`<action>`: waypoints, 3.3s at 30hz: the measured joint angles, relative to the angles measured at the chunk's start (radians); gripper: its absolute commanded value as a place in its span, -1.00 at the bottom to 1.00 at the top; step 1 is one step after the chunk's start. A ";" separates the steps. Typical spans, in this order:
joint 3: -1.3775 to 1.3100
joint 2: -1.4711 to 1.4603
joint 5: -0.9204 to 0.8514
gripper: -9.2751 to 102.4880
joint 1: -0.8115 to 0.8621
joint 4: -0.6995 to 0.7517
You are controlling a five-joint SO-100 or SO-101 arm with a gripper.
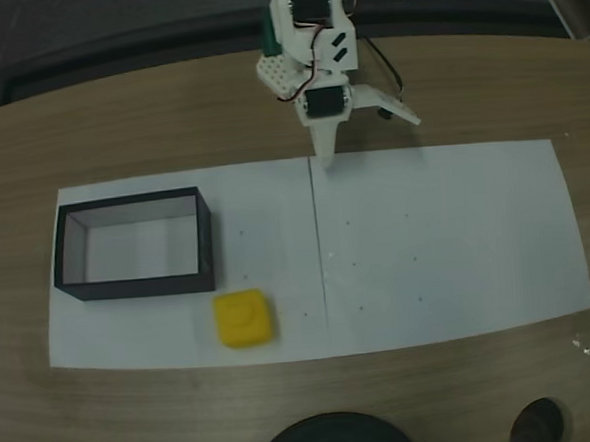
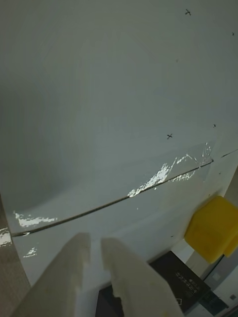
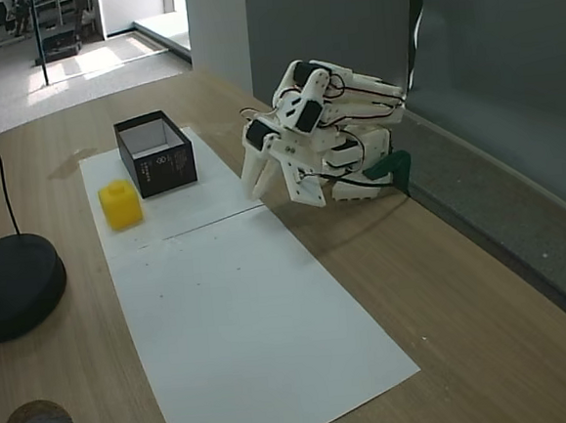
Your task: Grab a yellow square and put it in the box.
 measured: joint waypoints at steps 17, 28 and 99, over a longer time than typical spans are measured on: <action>0.000 0.000 0.000 -0.84 0.063 0.000; -0.034 0.000 -0.060 -0.57 0.081 -0.107; -2.237 -2.569 -0.086 -0.33 0.321 0.258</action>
